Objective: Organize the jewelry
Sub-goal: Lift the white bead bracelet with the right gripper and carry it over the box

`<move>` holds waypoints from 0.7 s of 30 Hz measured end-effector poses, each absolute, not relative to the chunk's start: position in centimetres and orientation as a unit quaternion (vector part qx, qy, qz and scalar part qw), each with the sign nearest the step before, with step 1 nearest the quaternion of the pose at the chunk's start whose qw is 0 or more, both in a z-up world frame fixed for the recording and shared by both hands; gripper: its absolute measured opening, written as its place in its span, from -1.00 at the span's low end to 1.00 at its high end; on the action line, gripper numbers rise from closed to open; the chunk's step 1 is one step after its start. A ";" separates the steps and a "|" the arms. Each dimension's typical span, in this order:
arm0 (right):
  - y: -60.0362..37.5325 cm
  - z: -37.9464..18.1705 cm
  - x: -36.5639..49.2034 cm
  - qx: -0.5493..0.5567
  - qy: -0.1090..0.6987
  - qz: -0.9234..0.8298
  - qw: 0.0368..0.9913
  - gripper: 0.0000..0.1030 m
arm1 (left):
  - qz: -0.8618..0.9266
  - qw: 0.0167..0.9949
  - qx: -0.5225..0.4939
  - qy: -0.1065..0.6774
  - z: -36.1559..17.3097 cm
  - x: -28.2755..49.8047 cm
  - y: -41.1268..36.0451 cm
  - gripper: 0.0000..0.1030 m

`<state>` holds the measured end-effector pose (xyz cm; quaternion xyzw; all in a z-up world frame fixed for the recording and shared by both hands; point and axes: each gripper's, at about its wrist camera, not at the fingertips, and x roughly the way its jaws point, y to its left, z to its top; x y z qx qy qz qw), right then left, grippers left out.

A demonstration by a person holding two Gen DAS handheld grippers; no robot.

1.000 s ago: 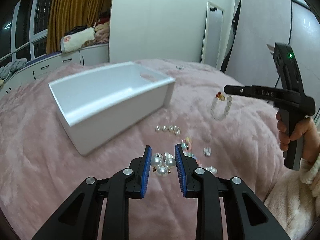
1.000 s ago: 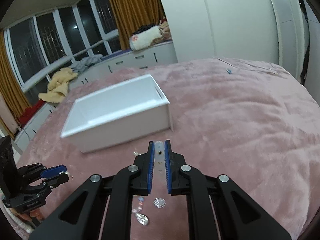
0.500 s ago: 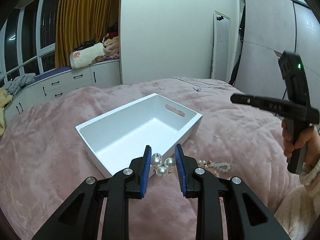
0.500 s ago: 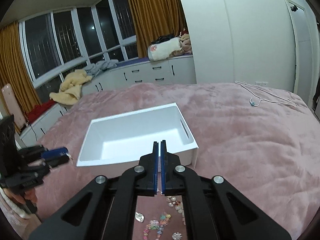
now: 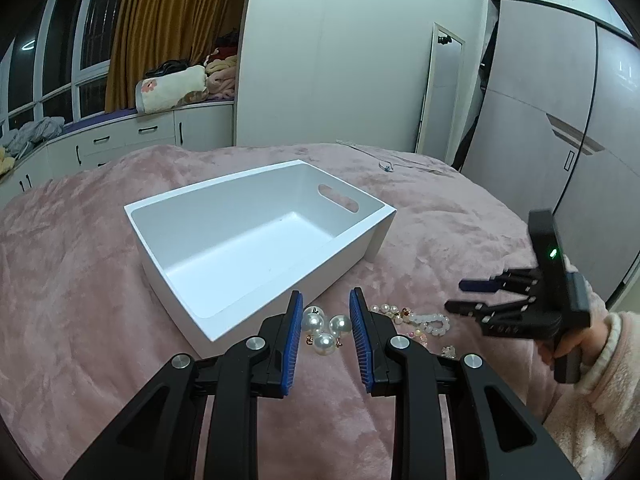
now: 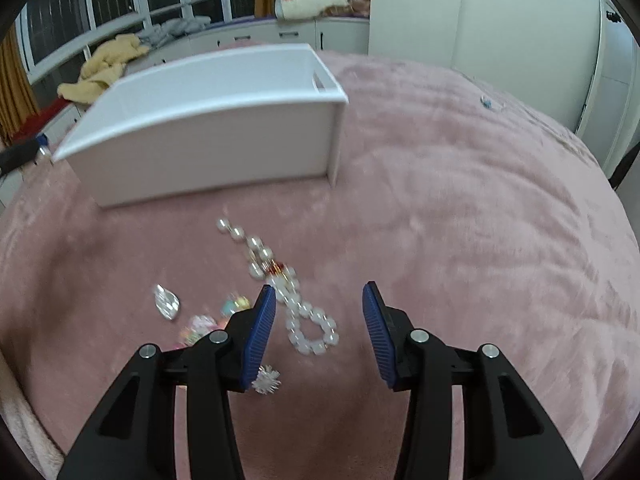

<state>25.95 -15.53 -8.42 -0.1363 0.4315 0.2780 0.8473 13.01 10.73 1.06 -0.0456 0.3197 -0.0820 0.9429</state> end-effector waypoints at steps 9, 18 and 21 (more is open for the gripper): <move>-13.5 -12.4 26.0 -0.181 0.461 0.275 0.824 -0.25 | -0.070 0.937 -0.058 0.337 -0.5 12.6 11.5 -0.44; -13.7 -12.3 25.9 -0.163 0.453 0.296 0.825 -0.79 | -0.065 0.938 -0.072 0.334 -0.6 12.3 12.0 -0.44; -13.9 -11.9 25.8 -0.152 0.451 0.299 0.827 -0.79 | -0.066 0.938 -0.070 0.333 -0.6 12.3 11.8 -0.44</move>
